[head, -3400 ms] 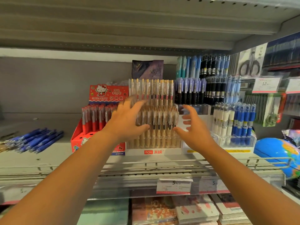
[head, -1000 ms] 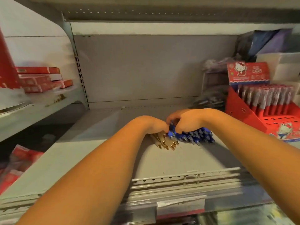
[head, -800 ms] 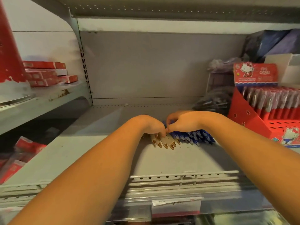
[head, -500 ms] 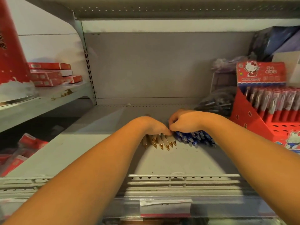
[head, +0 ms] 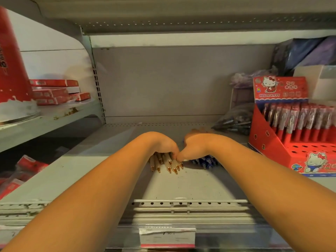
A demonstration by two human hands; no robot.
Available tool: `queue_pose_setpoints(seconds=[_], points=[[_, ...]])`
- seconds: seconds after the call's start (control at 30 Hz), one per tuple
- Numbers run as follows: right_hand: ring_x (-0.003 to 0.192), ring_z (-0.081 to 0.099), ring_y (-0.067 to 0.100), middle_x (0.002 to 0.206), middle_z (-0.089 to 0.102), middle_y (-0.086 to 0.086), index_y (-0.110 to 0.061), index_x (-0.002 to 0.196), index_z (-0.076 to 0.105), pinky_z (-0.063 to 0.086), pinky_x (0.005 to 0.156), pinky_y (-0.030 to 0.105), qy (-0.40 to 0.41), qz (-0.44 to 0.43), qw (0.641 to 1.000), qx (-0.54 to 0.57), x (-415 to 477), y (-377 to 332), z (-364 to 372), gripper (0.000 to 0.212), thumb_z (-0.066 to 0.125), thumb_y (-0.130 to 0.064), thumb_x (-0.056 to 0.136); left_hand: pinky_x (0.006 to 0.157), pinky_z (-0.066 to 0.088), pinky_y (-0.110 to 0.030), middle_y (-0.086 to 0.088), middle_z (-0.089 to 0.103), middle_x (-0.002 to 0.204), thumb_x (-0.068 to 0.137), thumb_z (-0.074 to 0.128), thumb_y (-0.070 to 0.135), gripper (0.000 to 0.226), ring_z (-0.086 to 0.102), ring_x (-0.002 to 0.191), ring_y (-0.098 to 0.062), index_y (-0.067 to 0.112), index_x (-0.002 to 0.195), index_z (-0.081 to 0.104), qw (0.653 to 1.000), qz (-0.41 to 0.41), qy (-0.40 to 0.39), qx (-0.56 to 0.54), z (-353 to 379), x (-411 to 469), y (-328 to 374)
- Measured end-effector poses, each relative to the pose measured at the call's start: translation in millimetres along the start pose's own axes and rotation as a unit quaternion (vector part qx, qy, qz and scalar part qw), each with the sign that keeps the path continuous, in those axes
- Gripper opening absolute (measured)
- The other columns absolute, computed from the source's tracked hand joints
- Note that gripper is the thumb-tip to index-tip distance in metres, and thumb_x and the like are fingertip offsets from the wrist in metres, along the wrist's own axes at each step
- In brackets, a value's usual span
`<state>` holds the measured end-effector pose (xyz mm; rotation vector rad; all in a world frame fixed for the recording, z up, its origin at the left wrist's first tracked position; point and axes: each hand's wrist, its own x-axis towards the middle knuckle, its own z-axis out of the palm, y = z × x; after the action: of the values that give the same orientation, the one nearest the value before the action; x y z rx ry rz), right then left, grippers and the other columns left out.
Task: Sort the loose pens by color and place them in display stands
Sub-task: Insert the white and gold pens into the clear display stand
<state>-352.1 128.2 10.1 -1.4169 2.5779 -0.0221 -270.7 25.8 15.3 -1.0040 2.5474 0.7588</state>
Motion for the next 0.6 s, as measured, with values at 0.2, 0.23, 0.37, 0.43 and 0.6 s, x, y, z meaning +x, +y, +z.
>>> queue_pose_setpoints(seconds=[0.2,0.23,0.37,0.43,0.6], points=[[0.053,0.032,0.017,0.062,0.034,0.000,-0.017,0.060,0.039,0.026,0.051,0.031,-0.007,-0.012,1.000,0.002,-2.5,-4.5,3.9,0.044,0.056,-0.047,0.087,0.050,0.052,-0.024,-0.018,0.071,0.069,0.078,0.047,0.011,0.028,0.062,0.045,-0.026,-0.005,0.093,0.065,0.995,-0.024,0.016,0.093,2.5,-3.2,-4.2],[0.055,0.034,0.018,0.063,0.034,0.001,-0.017,0.061,0.040,0.028,0.054,0.032,-0.002,-0.010,1.000,-0.002,-2.5,-5.8,4.7,0.043,0.056,-0.046,0.088,0.051,0.052,-0.027,-0.023,0.071,0.085,0.075,0.050,0.010,0.044,0.062,0.048,-0.027,-0.009,0.114,0.057,0.995,-0.029,0.046,0.089,3.3,-1.5,-7.6],[0.086,0.032,0.026,0.075,0.029,0.007,-0.020,0.065,0.032,0.032,0.083,0.045,0.035,0.024,0.998,-0.054,1.1,-12.0,10.3,0.047,0.053,-0.055,0.088,0.045,0.050,-0.026,-0.022,0.066,0.104,0.067,0.060,0.012,0.076,0.060,0.048,-0.024,-0.008,0.138,0.040,0.991,-0.038,0.117,0.055,1.8,4.7,-18.4],[0.094,0.033,0.030,0.076,0.030,0.005,-0.020,0.066,0.030,0.031,0.089,0.046,0.059,0.025,0.995,-0.071,1.4,-14.9,12.0,0.045,0.055,-0.050,0.088,0.044,0.050,-0.025,-0.014,0.067,0.082,0.069,0.064,0.012,0.062,0.059,0.046,-0.021,-0.003,0.127,0.046,0.989,-0.039,0.141,0.039,0.6,6.8,-21.3],[0.086,0.042,0.031,0.085,0.040,0.012,-0.016,0.063,0.040,0.036,0.080,0.040,0.075,0.033,0.996,-0.025,2.4,-16.5,10.6,0.038,0.056,-0.039,0.089,0.057,0.052,-0.029,-0.010,0.056,0.072,0.082,0.055,0.013,0.009,0.057,0.059,-0.024,0.005,0.080,0.059,0.982,-0.043,0.131,0.129,-0.5,3.6,-23.3]])
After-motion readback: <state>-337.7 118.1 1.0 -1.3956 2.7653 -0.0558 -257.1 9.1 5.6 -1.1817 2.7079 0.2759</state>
